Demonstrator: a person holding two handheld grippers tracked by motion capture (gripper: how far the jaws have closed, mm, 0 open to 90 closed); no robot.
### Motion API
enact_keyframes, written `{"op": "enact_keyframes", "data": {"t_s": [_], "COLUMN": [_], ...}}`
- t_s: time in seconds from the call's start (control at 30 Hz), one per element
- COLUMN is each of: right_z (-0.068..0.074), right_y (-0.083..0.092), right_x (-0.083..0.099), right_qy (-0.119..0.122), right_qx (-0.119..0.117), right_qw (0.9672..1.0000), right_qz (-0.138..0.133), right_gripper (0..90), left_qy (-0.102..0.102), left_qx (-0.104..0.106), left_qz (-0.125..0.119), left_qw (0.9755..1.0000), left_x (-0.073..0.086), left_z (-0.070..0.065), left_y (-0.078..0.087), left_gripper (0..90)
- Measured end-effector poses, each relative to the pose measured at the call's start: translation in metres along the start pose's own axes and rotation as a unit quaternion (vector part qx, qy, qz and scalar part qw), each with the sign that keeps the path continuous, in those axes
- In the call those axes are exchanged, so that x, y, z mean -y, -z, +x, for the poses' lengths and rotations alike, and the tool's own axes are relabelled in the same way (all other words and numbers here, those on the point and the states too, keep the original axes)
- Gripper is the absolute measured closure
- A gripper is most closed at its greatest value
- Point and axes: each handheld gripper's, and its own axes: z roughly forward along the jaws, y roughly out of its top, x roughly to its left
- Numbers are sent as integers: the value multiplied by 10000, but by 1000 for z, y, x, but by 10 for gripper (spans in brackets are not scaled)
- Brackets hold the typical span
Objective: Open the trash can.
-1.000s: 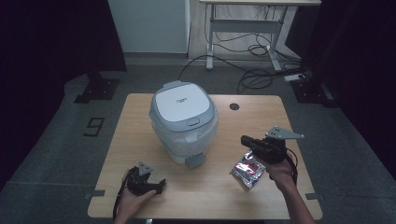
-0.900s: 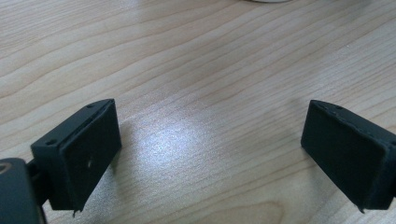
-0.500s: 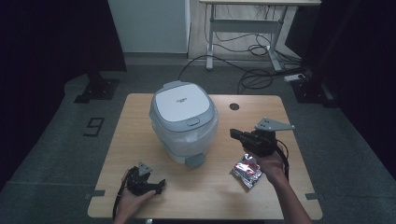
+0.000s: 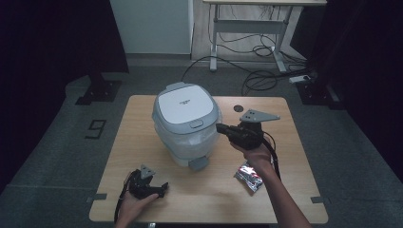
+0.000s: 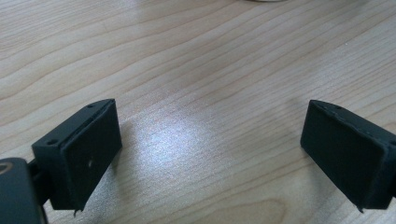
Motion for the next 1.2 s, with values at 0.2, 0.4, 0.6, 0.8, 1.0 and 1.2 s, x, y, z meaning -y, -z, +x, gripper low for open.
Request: {"op": "enact_keyframes", "data": {"t_s": [0.2, 0.4, 0.6, 0.8, 1.0, 1.2], "right_z": [10, 18, 20, 18, 20, 24], "right_y": [-16, -33, -46, -52, -53, -52], "right_x": [-14, -23, -25, -25, -25, -24], "right_qy": [125, 192, 184, 114, 253, 431], "right_qx": [-109, -186, -194, -217, -172, -93], "right_qw": [9999, 9996, 9995, 9996, 9995, 9989], "right_qz": [24, 123, 166, 113, 88, 146], "right_gripper": [900, 900, 900, 900, 900, 900], "left_qy": [-16, -13, -12, -14, -11, -15], "left_qx": [-4, -5, -1, 0, 2, -2], "left_qz": [3, -2, -7, -5, -4, -4], "left_qw": [10000, 10000, 10000, 10000, 10000, 10000], "left_x": [0, 0, 0, 0, 0, 0], "left_z": [0, 0, 0, 0, 0, 0], "left_y": [0, 0, 0, 0, 0, 0], "left_gripper": [49, 50, 51, 51, 51, 51]}}
